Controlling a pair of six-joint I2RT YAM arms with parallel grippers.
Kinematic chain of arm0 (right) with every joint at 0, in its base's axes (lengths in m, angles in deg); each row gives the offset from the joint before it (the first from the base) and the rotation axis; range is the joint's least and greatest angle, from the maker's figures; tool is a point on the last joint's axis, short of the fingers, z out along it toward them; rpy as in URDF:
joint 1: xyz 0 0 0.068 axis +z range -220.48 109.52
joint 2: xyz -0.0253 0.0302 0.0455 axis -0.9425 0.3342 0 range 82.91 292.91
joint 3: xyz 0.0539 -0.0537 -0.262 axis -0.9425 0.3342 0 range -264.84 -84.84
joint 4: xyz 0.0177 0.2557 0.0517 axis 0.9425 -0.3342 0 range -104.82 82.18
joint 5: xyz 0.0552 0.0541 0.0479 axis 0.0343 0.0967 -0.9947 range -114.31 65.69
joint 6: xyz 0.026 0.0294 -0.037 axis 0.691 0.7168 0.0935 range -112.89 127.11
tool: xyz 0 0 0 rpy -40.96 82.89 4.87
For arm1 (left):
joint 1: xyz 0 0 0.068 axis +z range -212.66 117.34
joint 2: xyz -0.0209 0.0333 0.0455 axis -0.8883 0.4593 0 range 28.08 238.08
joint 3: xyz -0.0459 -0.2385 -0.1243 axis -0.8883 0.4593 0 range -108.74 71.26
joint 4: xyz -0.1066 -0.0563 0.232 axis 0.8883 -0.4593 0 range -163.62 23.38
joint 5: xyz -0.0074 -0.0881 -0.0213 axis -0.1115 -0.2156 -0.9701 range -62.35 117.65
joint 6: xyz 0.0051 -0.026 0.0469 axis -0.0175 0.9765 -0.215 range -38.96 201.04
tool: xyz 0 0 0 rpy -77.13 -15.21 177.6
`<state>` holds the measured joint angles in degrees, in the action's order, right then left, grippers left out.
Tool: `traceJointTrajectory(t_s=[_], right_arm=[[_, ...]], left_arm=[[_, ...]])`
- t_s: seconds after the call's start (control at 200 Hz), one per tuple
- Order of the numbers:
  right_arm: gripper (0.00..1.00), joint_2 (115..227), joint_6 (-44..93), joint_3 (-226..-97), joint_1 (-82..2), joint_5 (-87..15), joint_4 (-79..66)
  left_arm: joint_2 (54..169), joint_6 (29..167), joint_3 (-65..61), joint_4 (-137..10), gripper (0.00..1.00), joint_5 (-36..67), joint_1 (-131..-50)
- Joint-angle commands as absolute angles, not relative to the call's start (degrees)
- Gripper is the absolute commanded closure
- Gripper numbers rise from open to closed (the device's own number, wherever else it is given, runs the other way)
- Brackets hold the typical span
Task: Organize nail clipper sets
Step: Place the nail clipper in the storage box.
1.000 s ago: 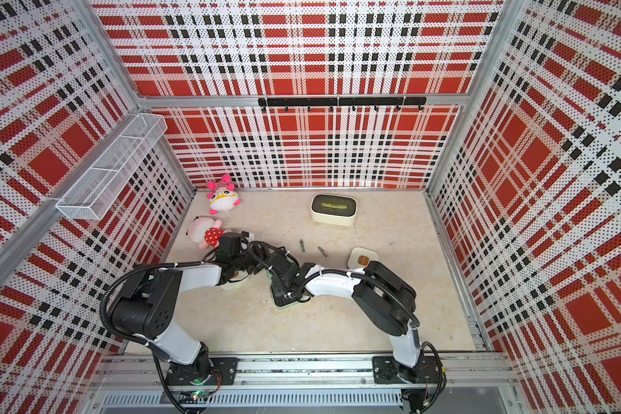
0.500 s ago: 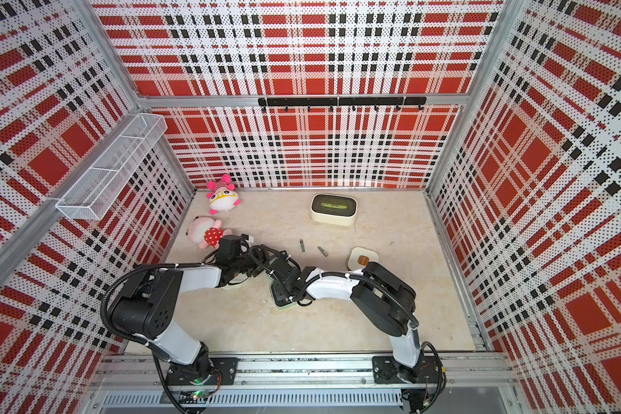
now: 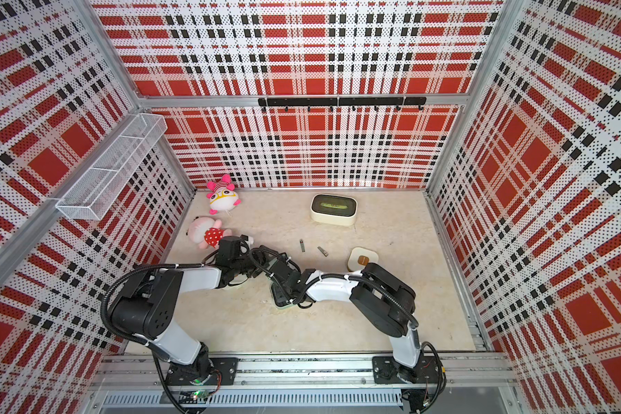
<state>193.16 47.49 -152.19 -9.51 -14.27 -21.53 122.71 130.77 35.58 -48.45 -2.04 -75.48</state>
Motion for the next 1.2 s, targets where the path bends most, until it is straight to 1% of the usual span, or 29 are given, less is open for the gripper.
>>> traceJointTrajectory(t_s=[0.0,0.351,0.376,0.636,0.997,1.192], right_arm=[[0.85,193.08,48.26,-150.2,-8.78,-13.37,-22.55],[0.85,191.08,49.25,-145.83,-8.54,-12.88,-22.59],[0.85,190.79,49.36,-145.39,-8.56,-12.86,-22.66],[0.85,189.87,50.27,-142.55,-8.52,-12.84,-22.85],[0.84,191.43,50.52,-142.68,-8.45,-13.1,-23.38],[0.8,192.01,50.66,-143.24,-8.44,-13.23,-23.85]], left_arm=[[122.56,130.59,36.54,-48.32,0.23,-1.44,-75.84],[121.12,131.79,37.8,-47.57,0.23,-1.05,-76.31],[120.86,131.97,38.01,-47.4,0.23,-1.0,-78.28],[119.28,133.92,40.81,-45.24,0.23,-0.39,-80.23],[119.49,134.39,41.88,-43.85,0.23,-0.55,-80.41],[119.82,134.3,41.96,-43.5,0.23,-1.0,-79.81]])
